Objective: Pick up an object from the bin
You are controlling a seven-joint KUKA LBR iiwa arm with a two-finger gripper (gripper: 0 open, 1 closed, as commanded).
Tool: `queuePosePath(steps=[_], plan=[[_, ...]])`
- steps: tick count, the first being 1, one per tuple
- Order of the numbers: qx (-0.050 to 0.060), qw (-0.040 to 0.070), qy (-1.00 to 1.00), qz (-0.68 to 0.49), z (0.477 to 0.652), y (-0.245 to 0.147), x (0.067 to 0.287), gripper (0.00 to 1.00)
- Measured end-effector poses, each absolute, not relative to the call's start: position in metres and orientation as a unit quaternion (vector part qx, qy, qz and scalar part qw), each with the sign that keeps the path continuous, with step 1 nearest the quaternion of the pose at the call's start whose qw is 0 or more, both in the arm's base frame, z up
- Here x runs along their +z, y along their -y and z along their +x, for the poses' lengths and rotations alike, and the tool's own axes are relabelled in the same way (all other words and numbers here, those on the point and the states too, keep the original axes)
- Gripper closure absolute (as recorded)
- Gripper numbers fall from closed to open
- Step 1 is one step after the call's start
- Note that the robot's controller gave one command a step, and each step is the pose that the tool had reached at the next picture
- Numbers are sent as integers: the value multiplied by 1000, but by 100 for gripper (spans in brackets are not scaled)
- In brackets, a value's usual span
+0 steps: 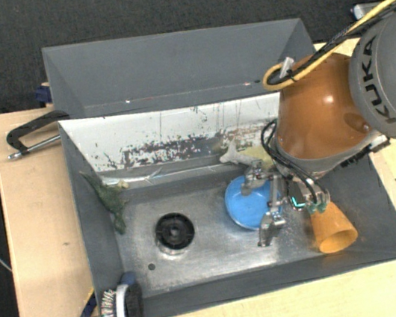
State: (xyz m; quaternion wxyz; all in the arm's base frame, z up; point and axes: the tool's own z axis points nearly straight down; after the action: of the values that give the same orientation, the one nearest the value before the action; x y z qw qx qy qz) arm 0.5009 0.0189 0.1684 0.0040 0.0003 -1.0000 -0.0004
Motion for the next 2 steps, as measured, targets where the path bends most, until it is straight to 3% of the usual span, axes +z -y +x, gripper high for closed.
queuePosePath(steps=[1, 2], plan=[[-2, 3, 989, -149, 545, -1, 75, 0], [-1, 1, 989, -148, 545, -2, 77, 0]])
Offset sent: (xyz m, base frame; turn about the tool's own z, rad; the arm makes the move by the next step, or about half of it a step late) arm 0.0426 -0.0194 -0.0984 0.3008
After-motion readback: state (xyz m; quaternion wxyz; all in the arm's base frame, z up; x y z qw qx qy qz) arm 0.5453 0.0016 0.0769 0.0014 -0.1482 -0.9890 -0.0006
